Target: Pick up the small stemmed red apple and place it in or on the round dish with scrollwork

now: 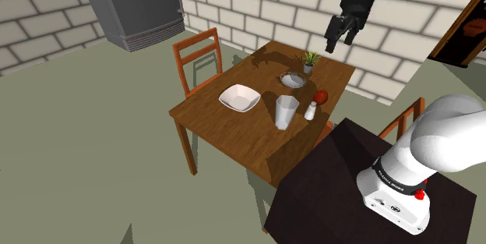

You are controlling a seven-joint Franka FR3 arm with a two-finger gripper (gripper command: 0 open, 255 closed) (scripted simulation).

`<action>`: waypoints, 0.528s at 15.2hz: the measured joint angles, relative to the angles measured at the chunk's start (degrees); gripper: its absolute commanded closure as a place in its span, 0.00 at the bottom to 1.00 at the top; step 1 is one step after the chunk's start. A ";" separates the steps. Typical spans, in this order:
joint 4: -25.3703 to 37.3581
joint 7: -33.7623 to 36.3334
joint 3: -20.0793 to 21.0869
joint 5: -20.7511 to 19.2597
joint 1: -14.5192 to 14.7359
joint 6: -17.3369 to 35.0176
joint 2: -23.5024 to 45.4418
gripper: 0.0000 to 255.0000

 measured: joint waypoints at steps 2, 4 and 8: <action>-0.49 -0.28 -0.28 -0.19 -0.13 0.52 0.07 0.00; -1.98 -1.85 -1.83 -1.18 -0.81 2.76 0.94 0.00; -4.95 -5.14 -5.25 -3.18 -2.29 8.99 4.43 0.00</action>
